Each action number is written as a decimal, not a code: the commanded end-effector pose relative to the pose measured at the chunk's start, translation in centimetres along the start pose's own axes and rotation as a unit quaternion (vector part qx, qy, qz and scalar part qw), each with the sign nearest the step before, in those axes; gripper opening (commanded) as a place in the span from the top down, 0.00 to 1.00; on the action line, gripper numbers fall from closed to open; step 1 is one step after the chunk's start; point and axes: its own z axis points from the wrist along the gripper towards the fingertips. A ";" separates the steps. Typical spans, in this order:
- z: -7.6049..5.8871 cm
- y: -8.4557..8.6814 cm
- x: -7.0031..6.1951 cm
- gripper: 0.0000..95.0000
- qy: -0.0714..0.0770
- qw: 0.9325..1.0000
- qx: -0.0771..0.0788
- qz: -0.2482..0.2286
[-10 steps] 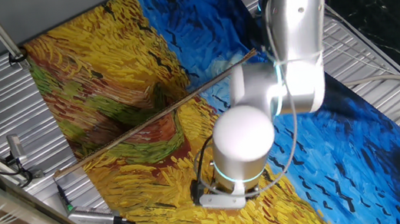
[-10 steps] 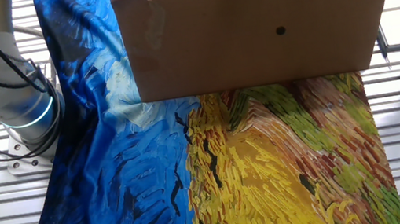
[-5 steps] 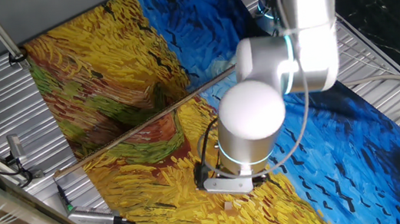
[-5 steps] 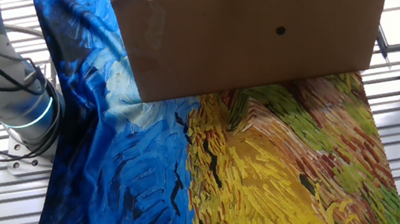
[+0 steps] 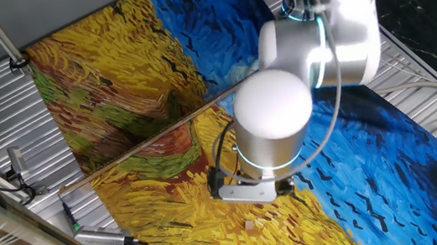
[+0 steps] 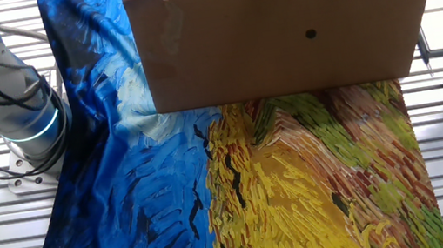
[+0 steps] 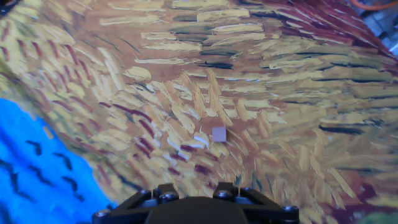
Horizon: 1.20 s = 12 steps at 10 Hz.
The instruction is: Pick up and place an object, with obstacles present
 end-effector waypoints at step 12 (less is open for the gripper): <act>-1.1 0.3 0.7 1.00 -0.007 0.999 0.014 0.036</act>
